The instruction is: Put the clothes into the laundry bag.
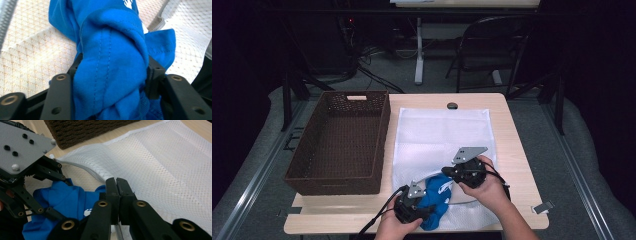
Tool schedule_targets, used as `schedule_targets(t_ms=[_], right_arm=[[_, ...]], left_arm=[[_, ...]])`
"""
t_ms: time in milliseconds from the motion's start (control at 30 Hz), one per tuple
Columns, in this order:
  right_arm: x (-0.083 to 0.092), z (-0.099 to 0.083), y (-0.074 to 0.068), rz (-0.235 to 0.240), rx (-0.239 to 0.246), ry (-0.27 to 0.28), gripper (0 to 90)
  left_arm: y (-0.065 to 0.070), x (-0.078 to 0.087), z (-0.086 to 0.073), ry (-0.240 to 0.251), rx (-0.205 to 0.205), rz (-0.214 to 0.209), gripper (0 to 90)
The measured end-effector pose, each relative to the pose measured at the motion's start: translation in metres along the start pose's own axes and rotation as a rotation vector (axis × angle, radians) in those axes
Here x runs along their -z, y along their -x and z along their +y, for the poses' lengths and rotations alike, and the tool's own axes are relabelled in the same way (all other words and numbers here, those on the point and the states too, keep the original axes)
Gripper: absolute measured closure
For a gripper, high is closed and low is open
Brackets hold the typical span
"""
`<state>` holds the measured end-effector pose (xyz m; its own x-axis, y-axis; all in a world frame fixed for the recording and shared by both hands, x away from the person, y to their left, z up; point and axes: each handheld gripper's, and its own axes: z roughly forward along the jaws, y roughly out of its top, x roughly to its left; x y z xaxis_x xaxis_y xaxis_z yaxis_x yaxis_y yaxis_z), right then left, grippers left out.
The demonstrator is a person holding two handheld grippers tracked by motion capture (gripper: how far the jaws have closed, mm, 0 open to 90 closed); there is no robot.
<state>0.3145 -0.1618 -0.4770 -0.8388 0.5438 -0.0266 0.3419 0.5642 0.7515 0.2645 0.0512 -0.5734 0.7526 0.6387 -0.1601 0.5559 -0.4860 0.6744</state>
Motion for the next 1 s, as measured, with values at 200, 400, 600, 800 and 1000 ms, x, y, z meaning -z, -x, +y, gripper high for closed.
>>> schedule_targets(t_ms=[200,400,600,800,1000], right_arm=[[0.0,0.0,-0.001,0.002,0.002,0.002,89.0],[0.001,0.0,0.0,0.005,0.001,0.005,89.1],[0.001,0.0,0.0,0.007,-0.001,0.006,89.1],[0.002,0.001,-0.001,0.008,0.0,0.009,89.1],[0.001,0.001,-0.001,0.007,0.0,0.008,89.1]], left_arm=[[0.0,0.002,0.001,0.008,0.016,-0.003,58.7],[0.001,0.004,0.004,0.017,0.018,-0.006,64.1],[0.0,0.006,0.011,0.023,0.016,-0.004,64.9],[-0.002,0.006,0.019,0.023,0.012,0.0,64.9],[-0.004,0.003,0.03,0.033,0.033,0.003,64.8]])
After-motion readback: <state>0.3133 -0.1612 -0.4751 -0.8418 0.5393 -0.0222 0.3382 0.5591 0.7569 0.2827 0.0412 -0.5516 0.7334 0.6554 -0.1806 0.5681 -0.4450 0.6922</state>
